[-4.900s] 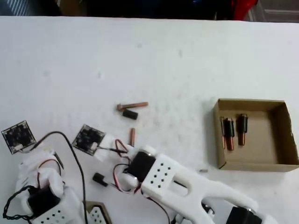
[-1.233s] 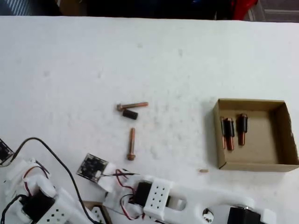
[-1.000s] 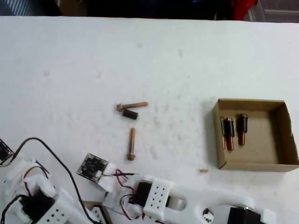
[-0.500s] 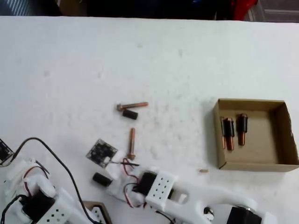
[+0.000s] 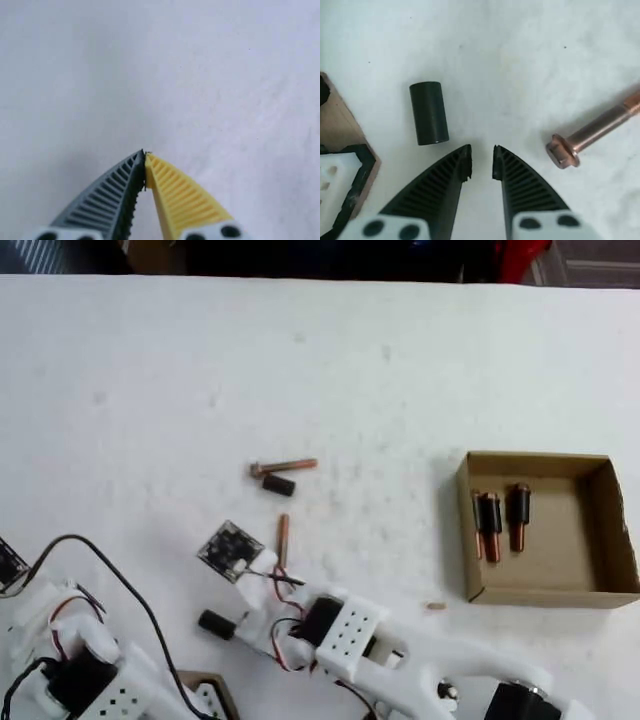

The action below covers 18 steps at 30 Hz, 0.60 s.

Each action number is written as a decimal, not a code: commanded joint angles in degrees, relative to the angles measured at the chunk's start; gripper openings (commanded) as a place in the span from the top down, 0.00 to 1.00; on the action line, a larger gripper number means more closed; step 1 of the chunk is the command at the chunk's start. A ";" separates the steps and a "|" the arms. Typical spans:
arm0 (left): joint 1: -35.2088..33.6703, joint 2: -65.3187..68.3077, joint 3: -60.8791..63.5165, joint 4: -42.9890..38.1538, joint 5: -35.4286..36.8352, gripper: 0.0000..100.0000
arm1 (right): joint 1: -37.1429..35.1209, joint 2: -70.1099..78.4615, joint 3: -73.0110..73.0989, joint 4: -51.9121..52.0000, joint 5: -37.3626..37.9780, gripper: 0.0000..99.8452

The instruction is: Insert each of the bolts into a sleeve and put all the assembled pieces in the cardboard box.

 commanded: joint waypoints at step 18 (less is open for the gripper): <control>-0.31 -0.13 -2.37 -0.53 -0.26 0.98 | -1.54 -1.63 -7.91 12.26 2.73 0.93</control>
